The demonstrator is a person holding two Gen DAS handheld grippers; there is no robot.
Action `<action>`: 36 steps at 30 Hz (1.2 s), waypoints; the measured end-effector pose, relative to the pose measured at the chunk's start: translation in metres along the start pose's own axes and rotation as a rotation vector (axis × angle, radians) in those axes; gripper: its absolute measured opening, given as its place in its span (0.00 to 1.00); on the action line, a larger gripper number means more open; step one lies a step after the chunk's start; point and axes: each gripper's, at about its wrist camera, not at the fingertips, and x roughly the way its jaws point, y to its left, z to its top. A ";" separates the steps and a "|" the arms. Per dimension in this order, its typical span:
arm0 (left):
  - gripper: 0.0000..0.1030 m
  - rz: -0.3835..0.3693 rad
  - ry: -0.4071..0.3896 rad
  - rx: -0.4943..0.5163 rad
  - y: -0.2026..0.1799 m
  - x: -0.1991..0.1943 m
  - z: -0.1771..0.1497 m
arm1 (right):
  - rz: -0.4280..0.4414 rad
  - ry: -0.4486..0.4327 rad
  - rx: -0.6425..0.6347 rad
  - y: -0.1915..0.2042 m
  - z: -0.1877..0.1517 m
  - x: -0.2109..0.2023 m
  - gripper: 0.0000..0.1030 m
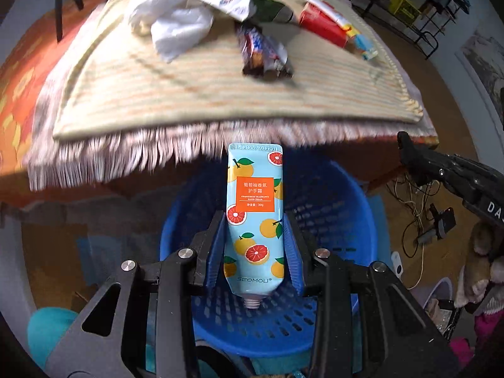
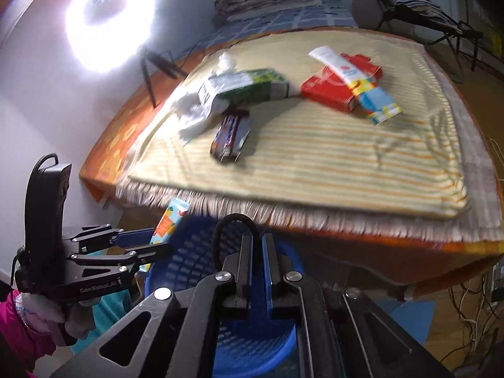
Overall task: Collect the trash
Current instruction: 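Carry the tube and hair tie over the basket and open both grippers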
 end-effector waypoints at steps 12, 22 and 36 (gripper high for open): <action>0.35 -0.008 0.067 -0.012 0.005 0.016 -0.022 | 0.019 0.070 -0.017 0.015 -0.024 0.024 0.04; 0.35 0.010 0.158 -0.037 0.003 0.050 -0.039 | 0.004 0.153 0.011 0.006 -0.045 0.056 0.21; 0.59 0.047 0.184 -0.057 0.014 0.064 -0.040 | -0.028 0.151 0.074 -0.006 -0.040 0.059 0.74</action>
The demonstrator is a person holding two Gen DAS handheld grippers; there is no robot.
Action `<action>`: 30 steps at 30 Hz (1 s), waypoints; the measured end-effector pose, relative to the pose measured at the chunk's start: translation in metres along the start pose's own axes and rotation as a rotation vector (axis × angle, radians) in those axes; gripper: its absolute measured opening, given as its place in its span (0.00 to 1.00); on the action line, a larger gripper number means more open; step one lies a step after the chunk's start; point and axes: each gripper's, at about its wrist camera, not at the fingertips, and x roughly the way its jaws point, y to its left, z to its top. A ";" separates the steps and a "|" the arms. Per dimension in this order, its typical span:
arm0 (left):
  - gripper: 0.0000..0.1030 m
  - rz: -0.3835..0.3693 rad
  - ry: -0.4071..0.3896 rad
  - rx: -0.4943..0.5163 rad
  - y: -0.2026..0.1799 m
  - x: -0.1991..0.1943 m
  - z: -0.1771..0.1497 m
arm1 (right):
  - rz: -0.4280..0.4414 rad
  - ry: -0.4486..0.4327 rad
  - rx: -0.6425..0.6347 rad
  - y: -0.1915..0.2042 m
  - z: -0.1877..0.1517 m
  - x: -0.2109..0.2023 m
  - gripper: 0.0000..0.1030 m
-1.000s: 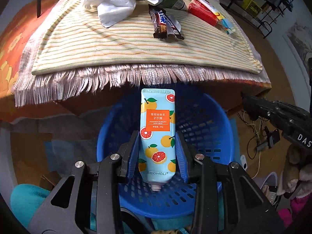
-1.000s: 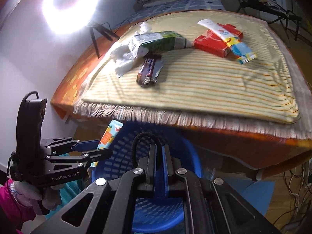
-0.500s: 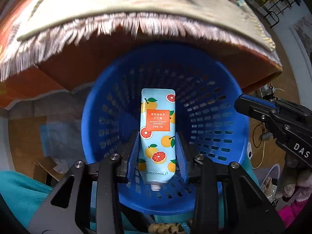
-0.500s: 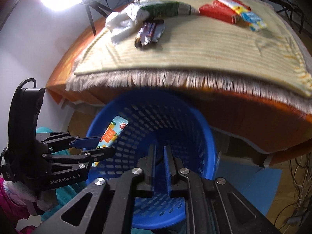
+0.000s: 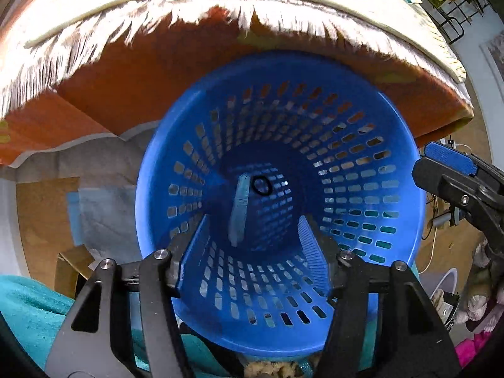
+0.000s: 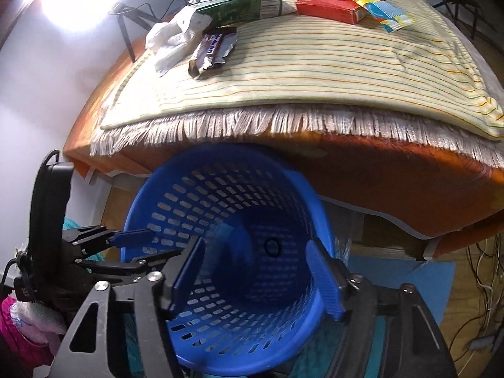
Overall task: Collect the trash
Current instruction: 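Carry the tube and hair tie over the basket and open both grippers, then raise both tools from the basket back toward the cloth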
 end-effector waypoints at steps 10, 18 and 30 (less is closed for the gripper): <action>0.59 -0.005 -0.029 0.001 0.002 -0.015 0.011 | -0.004 -0.007 0.022 -0.002 0.007 -0.002 0.82; 0.59 -0.005 -0.115 0.013 0.011 -0.048 0.037 | 0.006 -0.061 0.031 -0.003 0.020 -0.014 0.82; 0.73 0.044 -0.340 -0.046 0.055 -0.121 0.151 | -0.025 -0.221 -0.055 0.013 0.073 -0.035 0.94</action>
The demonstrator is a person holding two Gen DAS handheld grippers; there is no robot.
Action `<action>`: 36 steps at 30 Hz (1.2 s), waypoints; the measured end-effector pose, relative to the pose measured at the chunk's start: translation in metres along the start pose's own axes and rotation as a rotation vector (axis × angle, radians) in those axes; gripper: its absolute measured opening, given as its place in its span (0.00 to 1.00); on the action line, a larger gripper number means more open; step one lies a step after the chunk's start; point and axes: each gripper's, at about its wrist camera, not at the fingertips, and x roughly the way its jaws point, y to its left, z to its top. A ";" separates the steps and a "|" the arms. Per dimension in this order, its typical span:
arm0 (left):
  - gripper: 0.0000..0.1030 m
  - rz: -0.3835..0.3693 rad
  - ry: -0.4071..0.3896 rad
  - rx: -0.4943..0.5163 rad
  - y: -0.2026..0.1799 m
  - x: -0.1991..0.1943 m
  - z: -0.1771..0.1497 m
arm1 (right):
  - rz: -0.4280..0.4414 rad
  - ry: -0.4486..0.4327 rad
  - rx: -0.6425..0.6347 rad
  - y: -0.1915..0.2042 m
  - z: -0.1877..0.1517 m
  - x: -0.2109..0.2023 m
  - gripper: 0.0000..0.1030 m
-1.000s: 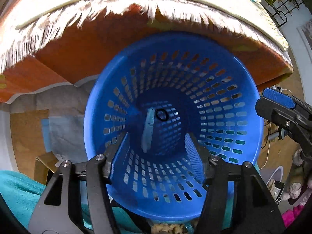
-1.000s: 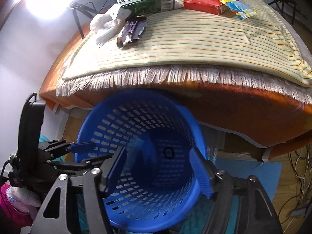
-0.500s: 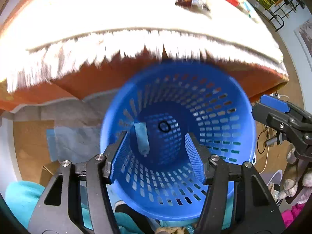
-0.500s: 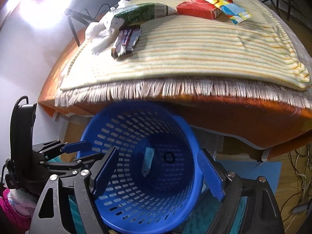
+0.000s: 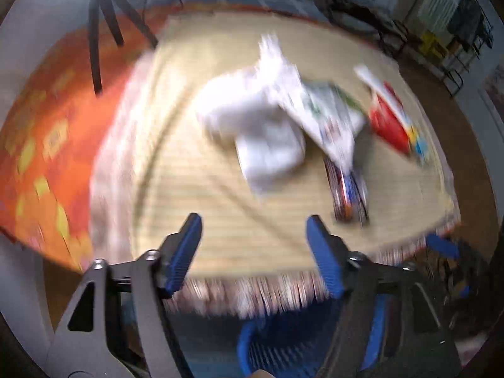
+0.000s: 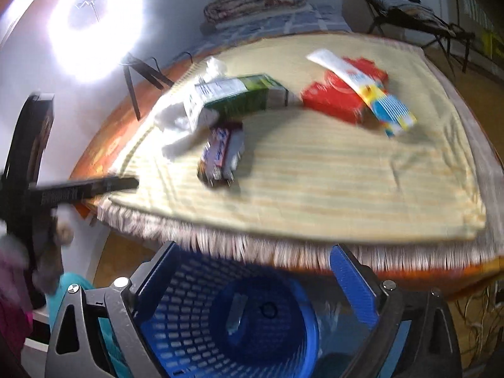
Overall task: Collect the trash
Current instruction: 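Raise both tools from the basket back toward the cloth, then grasp the white tissue with the left gripper while the right grasps the chocolate bar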
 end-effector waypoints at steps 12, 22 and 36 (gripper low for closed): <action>0.73 0.083 0.032 -0.009 0.018 0.057 0.077 | 0.025 0.098 -0.048 0.013 0.061 0.061 0.94; 0.29 -0.003 0.005 -0.061 0.028 0.072 0.081 | -0.003 0.099 -0.097 0.030 0.076 0.092 0.84; 0.23 0.109 -0.039 -0.035 0.054 0.038 0.068 | -0.012 0.099 -0.044 0.018 0.074 0.079 0.29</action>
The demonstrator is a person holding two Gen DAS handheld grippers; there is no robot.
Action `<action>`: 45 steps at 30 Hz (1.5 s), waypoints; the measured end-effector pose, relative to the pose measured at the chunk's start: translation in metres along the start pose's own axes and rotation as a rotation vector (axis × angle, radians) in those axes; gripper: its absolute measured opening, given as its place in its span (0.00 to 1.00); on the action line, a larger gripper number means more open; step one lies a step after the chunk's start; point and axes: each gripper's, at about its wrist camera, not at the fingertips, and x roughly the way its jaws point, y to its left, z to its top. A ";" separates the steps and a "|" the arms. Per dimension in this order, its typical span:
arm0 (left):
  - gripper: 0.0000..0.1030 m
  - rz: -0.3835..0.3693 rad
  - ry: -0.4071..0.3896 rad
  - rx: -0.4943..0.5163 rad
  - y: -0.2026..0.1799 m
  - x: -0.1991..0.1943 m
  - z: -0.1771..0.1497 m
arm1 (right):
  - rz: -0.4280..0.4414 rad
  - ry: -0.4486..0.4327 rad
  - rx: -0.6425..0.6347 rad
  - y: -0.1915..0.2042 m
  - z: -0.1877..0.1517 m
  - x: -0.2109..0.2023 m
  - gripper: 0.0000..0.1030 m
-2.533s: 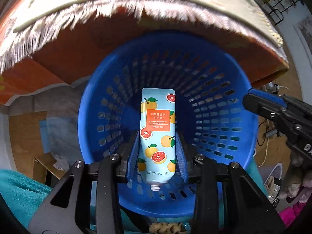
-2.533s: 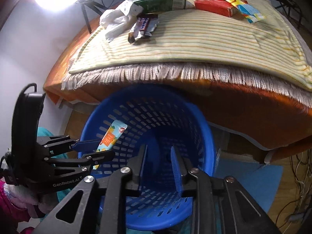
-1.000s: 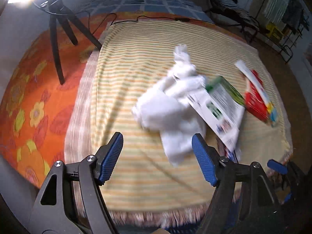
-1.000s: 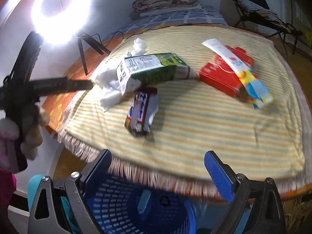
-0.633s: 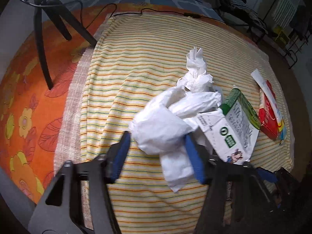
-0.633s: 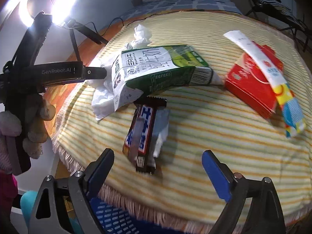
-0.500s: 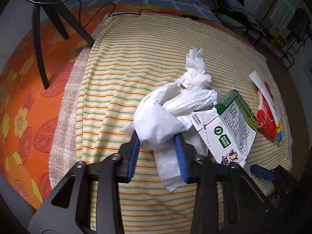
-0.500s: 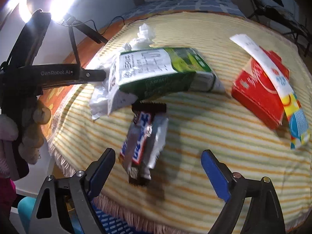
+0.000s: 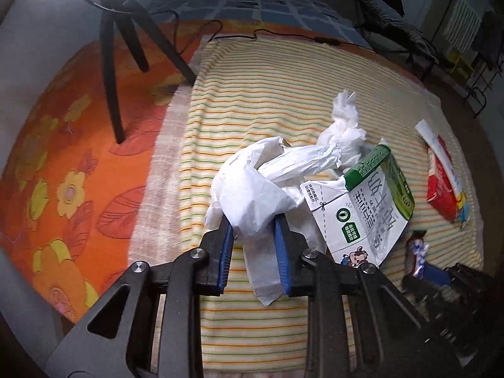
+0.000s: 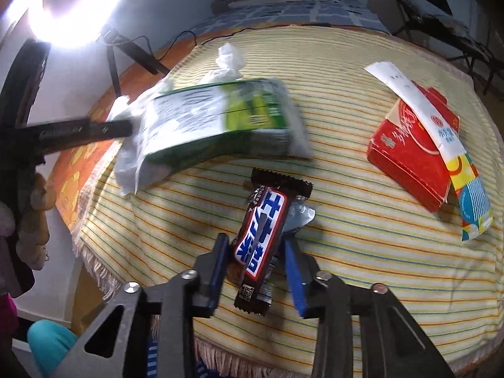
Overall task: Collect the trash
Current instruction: 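Grasp the white tissue with the left gripper while the right grasps the chocolate bar, then carry the tissue and chocolate bar down over the blue basket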
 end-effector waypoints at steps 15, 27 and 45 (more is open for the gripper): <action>0.22 0.226 -0.192 0.073 0.031 -0.058 -0.012 | 0.015 0.005 0.031 -0.008 -0.010 -0.010 0.21; 0.22 0.017 -0.192 -0.074 0.049 -0.099 -0.021 | 0.040 -0.028 0.037 -0.006 -0.017 -0.036 0.21; 0.22 -0.193 -0.120 -0.056 -0.013 -0.128 -0.098 | 0.094 -0.081 -0.013 0.015 -0.051 -0.106 0.21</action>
